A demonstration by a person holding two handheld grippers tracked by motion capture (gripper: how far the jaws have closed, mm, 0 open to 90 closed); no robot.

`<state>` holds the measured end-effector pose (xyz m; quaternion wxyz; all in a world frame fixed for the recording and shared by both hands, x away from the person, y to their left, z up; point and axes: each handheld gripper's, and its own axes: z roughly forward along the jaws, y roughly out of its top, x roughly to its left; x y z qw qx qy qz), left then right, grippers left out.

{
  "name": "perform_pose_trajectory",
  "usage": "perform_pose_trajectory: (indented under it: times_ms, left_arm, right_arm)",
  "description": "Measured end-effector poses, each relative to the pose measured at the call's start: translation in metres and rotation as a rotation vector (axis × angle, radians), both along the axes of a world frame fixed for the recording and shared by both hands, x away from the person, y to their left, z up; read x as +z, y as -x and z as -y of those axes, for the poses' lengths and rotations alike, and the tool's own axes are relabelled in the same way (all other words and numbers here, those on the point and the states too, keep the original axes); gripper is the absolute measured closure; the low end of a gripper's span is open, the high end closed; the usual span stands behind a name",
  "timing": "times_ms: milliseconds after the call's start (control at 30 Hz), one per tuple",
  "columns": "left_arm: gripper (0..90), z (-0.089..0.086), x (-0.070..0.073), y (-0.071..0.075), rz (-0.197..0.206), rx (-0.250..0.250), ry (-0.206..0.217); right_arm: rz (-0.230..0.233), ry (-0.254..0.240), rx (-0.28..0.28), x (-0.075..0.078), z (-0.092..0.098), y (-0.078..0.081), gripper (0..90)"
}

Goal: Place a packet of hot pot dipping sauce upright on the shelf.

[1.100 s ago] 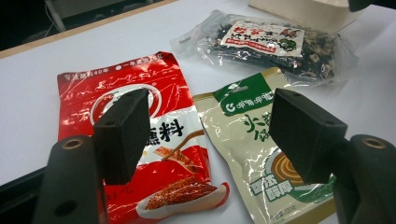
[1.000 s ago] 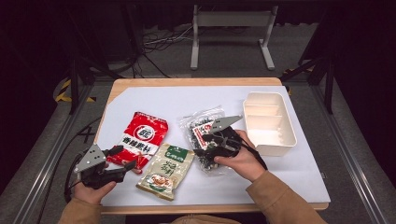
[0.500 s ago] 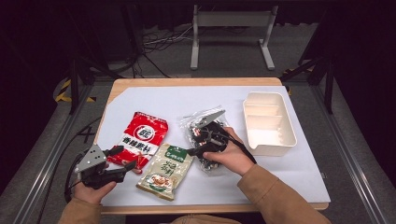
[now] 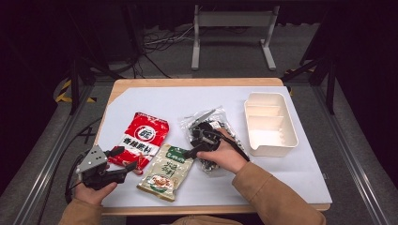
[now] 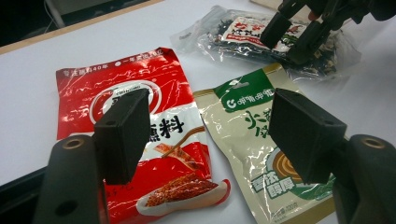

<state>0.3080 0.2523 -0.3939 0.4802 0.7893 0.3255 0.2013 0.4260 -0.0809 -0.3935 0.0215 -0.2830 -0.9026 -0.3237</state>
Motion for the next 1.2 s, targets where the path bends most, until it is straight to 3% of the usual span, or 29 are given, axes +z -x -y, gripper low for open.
perform_pose_trajectory:
  times_ms: [300,667,767,1033,1200]
  left_arm:
    - [30.2,0.001,0.000,0.000,-0.001,-0.003,-0.006]
    - [30.2,0.001,-0.001,0.000,0.004,-0.004,-0.013]
    - [30.2,0.002,-0.001,0.000,0.004,-0.004,-0.014]
    - [30.2,0.002,-0.001,0.000,0.001,-0.004,-0.013]
    - [30.2,0.003,-0.001,0.000,0.003,-0.004,-0.014]
  right_arm:
    - [-0.072,0.012,-0.001,-0.011,-0.005,-0.009,34.6]
    - [-0.124,0.014,-0.008,-0.018,-0.011,-0.011,33.9]
    - [-0.169,0.006,-0.011,-0.019,-0.012,-0.011,34.8]
    - [-0.183,-0.043,-0.004,-0.007,-0.008,-0.007,47.7]
    - [-0.192,-0.049,0.042,-0.002,-0.013,0.001,53.0]
